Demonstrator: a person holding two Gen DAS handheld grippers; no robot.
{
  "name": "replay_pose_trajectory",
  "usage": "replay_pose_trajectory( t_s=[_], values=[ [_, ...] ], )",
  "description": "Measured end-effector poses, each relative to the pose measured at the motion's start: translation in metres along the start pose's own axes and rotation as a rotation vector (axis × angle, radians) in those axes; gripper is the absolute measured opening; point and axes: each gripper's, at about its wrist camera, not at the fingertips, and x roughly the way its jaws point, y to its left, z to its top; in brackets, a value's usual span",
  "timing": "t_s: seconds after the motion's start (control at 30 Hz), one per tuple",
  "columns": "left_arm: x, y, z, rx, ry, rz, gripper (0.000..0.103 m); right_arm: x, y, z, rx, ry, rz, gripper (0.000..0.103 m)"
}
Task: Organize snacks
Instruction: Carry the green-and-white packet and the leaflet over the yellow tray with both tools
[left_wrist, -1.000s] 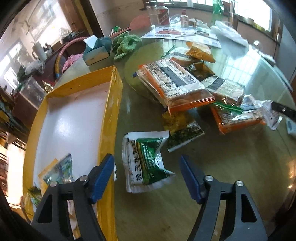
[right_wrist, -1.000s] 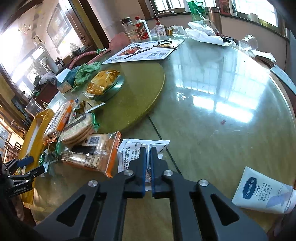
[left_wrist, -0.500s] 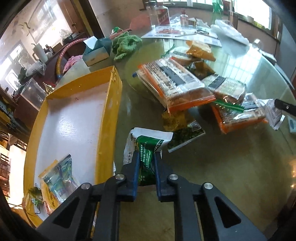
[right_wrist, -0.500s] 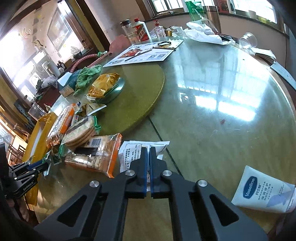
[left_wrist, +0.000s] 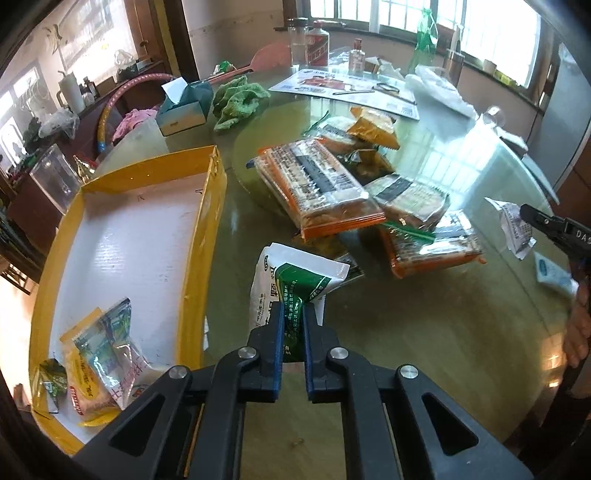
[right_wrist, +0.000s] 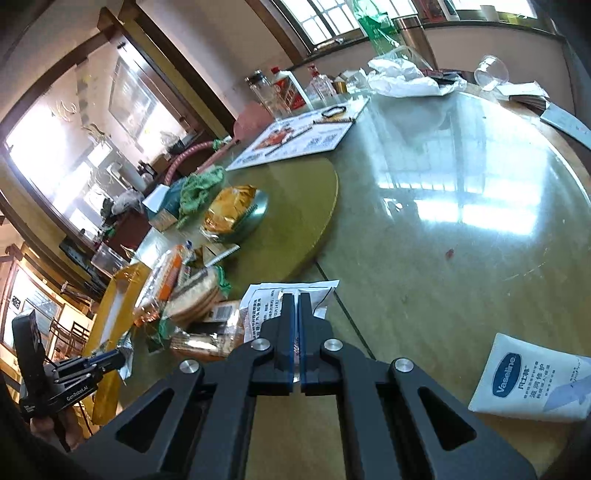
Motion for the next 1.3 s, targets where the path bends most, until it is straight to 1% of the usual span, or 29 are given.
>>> replay_pose_trajectory(
  t_s=[0.2, 0.37, 0.6, 0.73, 0.9, 0.97, 1.07, 1.17, 1.3],
  values=[
    [-0.009, 0.005, 0.001, -0.033, -0.010, -0.047, 0.006, -0.005, 0.002, 0.002, 0.006, -0.031, 0.024, 0.003],
    [-0.017, 0.009, 0.002, -0.059, -0.032, -0.062, 0.006, -0.005, 0.003, 0.002, 0.001, -0.040, 0.039, 0.002],
    [-0.035, 0.019, 0.004, -0.088, -0.066, -0.072, 0.006, -0.007, 0.006, 0.003, -0.003, -0.053, 0.055, 0.002],
    [-0.049, 0.030, 0.006, -0.104, -0.096, -0.064, 0.006, -0.010, 0.017, 0.002, -0.018, -0.066, 0.079, 0.002],
    [-0.061, 0.052, 0.005, -0.145, -0.122, -0.040, 0.006, -0.025, 0.053, -0.001, -0.065, -0.081, 0.137, 0.002],
    [-0.064, 0.064, 0.003, -0.166, -0.130, -0.034, 0.006, -0.029, 0.075, -0.006, -0.082, -0.076, 0.180, 0.002],
    [-0.069, 0.081, -0.001, -0.198, -0.142, -0.022, 0.006, -0.031, 0.112, -0.014, -0.119, -0.064, 0.214, 0.002],
    [-0.074, 0.102, -0.002, -0.235, -0.155, -0.011, 0.006, -0.025, 0.152, -0.023, -0.163, -0.039, 0.265, 0.003],
    [-0.076, 0.130, -0.001, -0.275, -0.170, 0.024, 0.006, -0.001, 0.206, -0.034, -0.218, 0.020, 0.307, 0.002]
  ],
)
